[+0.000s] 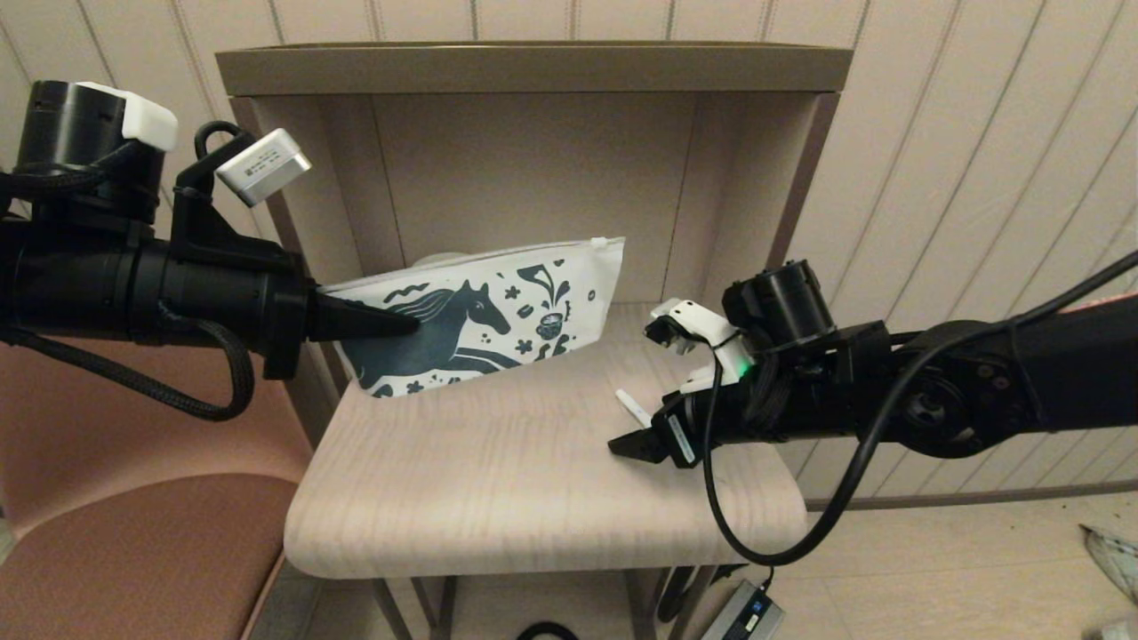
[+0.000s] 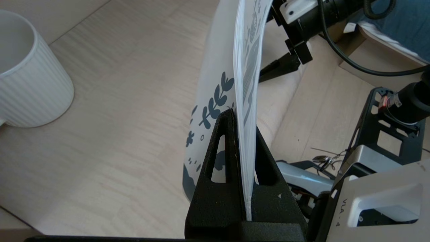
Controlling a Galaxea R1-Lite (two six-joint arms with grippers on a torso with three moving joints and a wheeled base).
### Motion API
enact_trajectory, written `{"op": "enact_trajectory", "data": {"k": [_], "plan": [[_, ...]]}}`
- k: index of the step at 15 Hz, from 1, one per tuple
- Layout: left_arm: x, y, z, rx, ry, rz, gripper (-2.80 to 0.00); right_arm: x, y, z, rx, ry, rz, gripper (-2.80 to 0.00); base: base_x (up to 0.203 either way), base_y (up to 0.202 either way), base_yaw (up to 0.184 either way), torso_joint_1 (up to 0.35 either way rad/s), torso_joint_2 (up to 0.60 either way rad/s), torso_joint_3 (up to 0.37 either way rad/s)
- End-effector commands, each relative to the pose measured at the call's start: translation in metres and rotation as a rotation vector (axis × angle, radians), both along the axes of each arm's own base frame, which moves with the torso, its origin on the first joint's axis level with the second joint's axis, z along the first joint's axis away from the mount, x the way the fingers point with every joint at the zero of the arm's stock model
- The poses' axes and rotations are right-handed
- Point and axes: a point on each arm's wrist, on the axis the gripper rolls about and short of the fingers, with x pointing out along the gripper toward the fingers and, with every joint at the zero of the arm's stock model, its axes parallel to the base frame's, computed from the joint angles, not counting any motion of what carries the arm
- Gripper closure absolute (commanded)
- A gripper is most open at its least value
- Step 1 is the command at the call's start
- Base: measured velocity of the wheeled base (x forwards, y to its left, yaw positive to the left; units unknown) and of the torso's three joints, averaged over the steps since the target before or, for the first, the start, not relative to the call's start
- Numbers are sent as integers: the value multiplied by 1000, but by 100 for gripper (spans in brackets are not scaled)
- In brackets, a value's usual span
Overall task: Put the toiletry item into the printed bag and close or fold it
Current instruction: Pick up the toothpaste
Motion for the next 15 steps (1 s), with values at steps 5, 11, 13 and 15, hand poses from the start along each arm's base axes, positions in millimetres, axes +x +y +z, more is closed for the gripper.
{"op": "enact_trajectory", "data": {"k": [5, 11, 13, 15], "plan": [[-1, 0, 1, -2, -5, -5, 0, -4, -1, -1, -4, 0, 12, -280, 0, 0, 0, 0, 0, 0], [-5, 1, 3, -4, -9, -6, 0, -4, -1, 2, 0, -11, 10, -280, 0, 0, 0, 0, 0, 0], [-5, 1, 3, -3, -11, -5, 0, 0, 0, 3, 18, -40, 3, -280, 0, 0, 0, 0, 0, 0], [-5, 1, 3, -3, -12, -5, 0, 4, 2, 2, 32, -64, 2, -280, 0, 0, 0, 0, 0, 0]]}}
